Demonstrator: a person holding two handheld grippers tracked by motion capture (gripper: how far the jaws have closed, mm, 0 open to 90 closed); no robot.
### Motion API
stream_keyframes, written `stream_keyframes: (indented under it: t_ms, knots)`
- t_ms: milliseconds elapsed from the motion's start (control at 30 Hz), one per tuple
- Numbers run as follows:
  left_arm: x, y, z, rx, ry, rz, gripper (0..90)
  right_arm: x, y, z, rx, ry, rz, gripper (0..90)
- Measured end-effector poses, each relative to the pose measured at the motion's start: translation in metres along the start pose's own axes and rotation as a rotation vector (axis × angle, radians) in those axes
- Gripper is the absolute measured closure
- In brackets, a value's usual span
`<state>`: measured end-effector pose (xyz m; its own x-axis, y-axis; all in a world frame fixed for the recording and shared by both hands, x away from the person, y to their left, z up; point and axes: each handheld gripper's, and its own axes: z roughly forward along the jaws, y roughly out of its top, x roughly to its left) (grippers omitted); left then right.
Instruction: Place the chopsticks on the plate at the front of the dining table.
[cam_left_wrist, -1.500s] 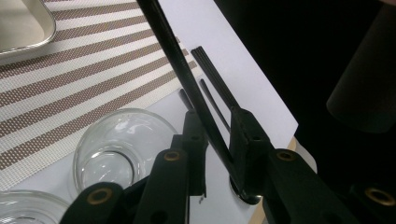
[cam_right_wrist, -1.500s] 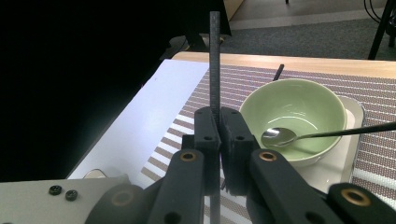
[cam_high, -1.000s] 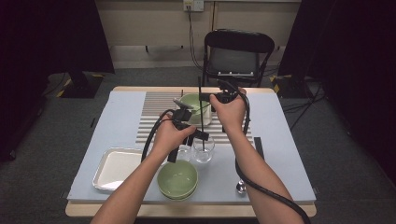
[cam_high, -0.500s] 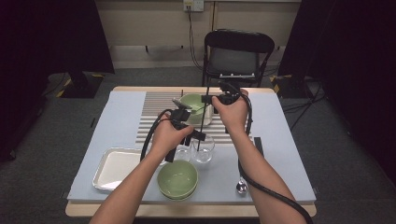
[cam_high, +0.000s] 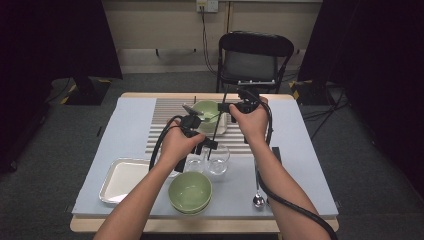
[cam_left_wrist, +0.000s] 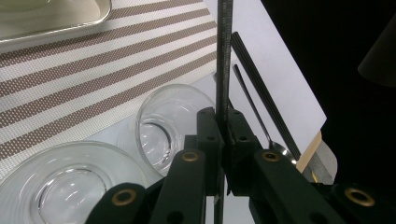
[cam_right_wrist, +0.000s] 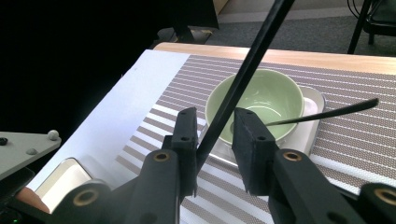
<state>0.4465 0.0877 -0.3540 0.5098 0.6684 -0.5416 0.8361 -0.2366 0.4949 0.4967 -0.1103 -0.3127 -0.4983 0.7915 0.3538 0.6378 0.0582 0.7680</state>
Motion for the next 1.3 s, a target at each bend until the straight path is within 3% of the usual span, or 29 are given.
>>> stream_keyframes:
  t_ms: [300,500,633,900,1300]
  knots:
    - [0.003,0.001,-0.001,0.017,0.016,0.0,86.6,-0.005,-0.002,0.0,-0.007,-0.006,0.003,65.2]
    - [0.009,0.001,-0.005,0.013,0.031,-0.015,86.6,-0.011,-0.003,-0.002,-0.022,0.002,-0.021,48.3]
    - [0.011,0.001,-0.007,0.009,0.041,-0.015,86.5,-0.013,-0.005,-0.004,-0.025,-0.021,-0.076,40.1]
    - [0.013,0.001,-0.011,0.012,0.059,-0.03,86.6,-0.018,-0.01,-0.007,-0.026,-0.04,-0.135,32.3]
    - [0.02,0.001,-0.021,0.003,0.094,-0.039,86.6,-0.03,-0.02,-0.011,-0.028,-0.039,-0.148,27.7]
